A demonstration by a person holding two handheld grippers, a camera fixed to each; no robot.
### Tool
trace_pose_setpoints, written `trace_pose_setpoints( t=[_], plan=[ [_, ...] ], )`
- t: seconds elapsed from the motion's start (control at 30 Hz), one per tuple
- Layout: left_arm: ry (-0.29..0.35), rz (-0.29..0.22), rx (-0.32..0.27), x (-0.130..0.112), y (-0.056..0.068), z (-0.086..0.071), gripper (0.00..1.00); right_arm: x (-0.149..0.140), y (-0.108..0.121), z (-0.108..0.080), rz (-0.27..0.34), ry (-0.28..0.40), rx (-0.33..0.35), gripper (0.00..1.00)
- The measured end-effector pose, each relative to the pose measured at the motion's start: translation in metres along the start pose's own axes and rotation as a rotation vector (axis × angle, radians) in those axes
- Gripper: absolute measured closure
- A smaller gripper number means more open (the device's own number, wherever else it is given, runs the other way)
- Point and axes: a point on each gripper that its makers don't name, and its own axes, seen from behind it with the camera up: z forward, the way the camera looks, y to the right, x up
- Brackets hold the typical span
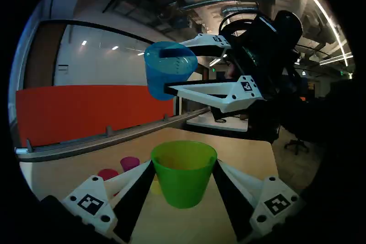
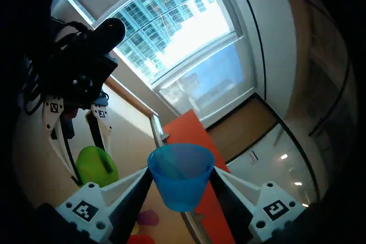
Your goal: Pour water
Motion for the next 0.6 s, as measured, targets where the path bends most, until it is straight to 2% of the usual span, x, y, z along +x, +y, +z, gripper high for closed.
trace_pose_setpoints(
  t=[0.6],
  plan=[
    [-0.001, 0.006, -0.001, 0.0011, 0.0003, 0.0018, 0.15, 0.0040, 0.0038, -0.0003, -0.077, 0.010, -0.013, 0.11]
  ],
)
